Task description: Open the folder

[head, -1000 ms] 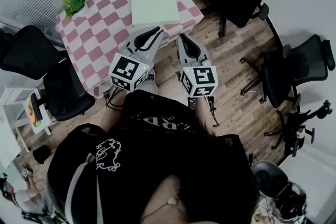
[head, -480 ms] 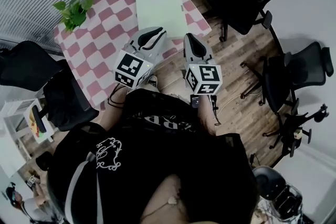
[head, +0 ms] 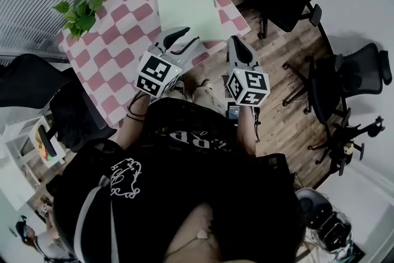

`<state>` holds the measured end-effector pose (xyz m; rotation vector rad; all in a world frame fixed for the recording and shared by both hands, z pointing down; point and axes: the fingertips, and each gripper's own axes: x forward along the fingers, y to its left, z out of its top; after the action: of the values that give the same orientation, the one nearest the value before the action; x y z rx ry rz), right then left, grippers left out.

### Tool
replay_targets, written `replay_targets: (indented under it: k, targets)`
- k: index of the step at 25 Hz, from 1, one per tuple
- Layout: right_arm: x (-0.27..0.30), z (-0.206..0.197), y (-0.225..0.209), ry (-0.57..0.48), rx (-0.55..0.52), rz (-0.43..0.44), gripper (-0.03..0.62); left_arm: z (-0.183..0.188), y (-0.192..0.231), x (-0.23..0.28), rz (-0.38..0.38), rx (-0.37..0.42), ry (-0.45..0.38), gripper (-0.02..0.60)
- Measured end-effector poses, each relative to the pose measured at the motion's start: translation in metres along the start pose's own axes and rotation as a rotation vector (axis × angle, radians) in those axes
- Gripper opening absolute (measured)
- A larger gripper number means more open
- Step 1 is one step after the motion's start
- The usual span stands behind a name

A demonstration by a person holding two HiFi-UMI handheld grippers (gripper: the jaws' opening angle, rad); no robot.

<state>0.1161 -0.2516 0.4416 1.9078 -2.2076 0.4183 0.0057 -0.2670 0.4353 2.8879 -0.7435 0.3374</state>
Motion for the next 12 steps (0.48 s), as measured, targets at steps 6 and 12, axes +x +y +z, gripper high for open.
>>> replay_targets:
  k: [6, 12]
  targets:
    - [0.015, -0.017, -0.038, 0.040, 0.065, -0.008, 0.023, -0.030, -0.006, 0.032, -0.010, 0.091, 0.128, 0.174]
    - [0.040, -0.044, -0.064, 0.125, 0.089, 0.040, 0.023, -0.073, -0.013, 0.075, -0.018, 0.181, 0.291, 0.210]
